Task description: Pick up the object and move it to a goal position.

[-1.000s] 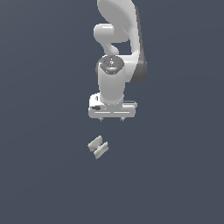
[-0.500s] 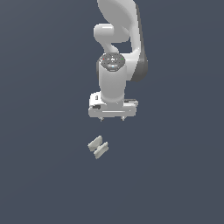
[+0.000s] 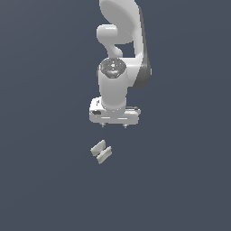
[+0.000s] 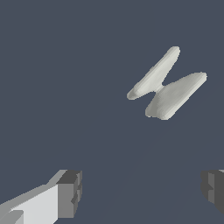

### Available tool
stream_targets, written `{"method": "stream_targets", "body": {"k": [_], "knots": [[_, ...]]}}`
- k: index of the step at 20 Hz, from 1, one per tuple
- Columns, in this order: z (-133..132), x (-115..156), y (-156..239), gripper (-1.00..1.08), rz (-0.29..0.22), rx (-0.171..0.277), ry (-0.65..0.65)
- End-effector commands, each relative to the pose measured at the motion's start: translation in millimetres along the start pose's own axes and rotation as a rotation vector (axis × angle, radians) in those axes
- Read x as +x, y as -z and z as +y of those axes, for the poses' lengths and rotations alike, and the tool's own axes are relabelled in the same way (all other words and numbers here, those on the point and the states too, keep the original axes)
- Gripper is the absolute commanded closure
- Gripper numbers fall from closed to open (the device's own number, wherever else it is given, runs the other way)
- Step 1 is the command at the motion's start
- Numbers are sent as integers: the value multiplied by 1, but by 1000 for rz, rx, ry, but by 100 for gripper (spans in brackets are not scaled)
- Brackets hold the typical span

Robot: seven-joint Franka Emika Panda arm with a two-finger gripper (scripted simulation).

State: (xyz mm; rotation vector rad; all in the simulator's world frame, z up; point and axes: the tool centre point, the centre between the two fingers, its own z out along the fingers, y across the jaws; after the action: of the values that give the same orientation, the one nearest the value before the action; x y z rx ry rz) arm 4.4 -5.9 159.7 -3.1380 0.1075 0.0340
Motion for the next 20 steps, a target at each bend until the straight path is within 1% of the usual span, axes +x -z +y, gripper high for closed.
{"method": "stream_targets", "body": {"k": [1, 5, 16, 20], "knots": [[3, 6, -3, -92, 1, 1, -48], [11, 18, -8, -92, 3, 4, -150], [37, 57, -30, -92, 11, 8, -496], [45, 68, -37, -92, 15, 8, -600]]}}
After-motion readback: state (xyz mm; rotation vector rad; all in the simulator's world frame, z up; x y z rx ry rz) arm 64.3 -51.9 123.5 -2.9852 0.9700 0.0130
